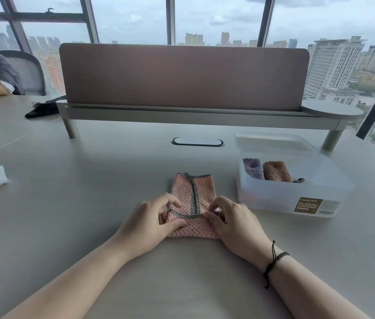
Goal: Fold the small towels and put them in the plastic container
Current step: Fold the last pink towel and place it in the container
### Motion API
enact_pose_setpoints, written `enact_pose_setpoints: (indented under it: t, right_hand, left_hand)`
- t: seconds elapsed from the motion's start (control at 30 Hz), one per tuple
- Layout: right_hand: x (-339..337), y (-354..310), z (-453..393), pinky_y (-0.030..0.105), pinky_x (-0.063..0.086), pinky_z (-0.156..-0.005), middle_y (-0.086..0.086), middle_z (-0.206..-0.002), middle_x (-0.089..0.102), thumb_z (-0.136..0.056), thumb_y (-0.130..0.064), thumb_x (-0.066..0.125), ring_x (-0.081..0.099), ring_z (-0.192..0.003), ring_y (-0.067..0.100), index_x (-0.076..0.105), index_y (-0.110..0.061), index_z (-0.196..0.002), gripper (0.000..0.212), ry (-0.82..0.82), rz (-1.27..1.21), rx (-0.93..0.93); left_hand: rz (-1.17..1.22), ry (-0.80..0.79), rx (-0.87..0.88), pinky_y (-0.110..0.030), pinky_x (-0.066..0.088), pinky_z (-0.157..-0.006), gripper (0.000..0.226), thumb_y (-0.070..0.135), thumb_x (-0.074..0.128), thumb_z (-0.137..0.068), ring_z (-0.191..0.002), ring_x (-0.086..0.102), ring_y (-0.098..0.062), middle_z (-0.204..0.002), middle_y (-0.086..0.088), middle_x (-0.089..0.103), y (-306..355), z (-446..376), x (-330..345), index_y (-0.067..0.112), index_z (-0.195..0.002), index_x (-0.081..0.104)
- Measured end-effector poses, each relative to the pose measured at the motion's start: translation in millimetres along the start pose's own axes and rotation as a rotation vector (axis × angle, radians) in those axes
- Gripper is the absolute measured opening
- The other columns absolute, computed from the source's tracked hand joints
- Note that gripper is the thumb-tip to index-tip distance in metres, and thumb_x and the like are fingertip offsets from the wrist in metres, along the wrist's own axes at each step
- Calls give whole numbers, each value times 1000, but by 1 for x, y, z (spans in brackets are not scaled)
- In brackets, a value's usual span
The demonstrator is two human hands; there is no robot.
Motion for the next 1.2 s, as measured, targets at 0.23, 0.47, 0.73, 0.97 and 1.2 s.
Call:
enact_pose_setpoints:
  t: [0.23, 0.47, 0.73, 0.97, 1.2]
  right_hand:
    - [-2, -6, 3, 32, 46, -64, -7, -84, 66, -87, -57, 57, 65, -85, 22, 49, -30, -95, 29, 52, 151, -5]
    - [-15, -28, 12, 35, 48, -59, -8, -82, 54, -85, -33, 69, 55, -73, 19, 65, -28, -80, 8, 266, 187, -350]
    - [-2, -21, 14, 24, 49, -82, -17, -98, 63, -78, -59, 64, 58, -91, 5, 72, -37, -105, 36, -111, 56, -352]
    - [-1, -15, 11, 25, 43, -88, -21, -103, 60, -77, -64, 59, 53, -98, 6, 68, -42, -107, 38, -78, 143, -308]
    - [-4, -10, 7, 26, 44, -78, -17, -92, 66, -88, -56, 51, 60, -89, 9, 68, -34, -96, 29, -19, 158, -295]
  left_hand:
    - [-200, 66, 99, -29, 49, -59, 28, 54, 73, -78, -63, 47, 8, -82, 20, 54, 13, 3, -5, 37, -95, 59]
    - [-296, -26, 486, -33, 49, -92, 23, 43, 63, -94, -110, 62, -12, -113, 12, 70, 45, 11, 3, 27, -104, 77]
    - [-233, -264, 358, -22, 27, -118, 46, 54, 60, -90, -133, 46, 6, -134, 18, 62, 32, 12, 14, 31, -129, 66]
    - [-20, -295, 205, -15, 24, -117, 52, 42, 68, -84, -136, 37, 12, -140, 21, 55, 19, 10, 11, 34, -134, 59]
    - [-56, -198, 129, -19, 46, -99, 48, 29, 61, -82, -114, 58, 11, -124, 22, 65, 16, 7, 3, 35, -129, 62]
Point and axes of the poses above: each hand's wrist, its own z-axis away from the middle knuckle, its own x-axis out of the palm, y = z × x, the point moved 6 cm from there along -z, towards the middle knuckle
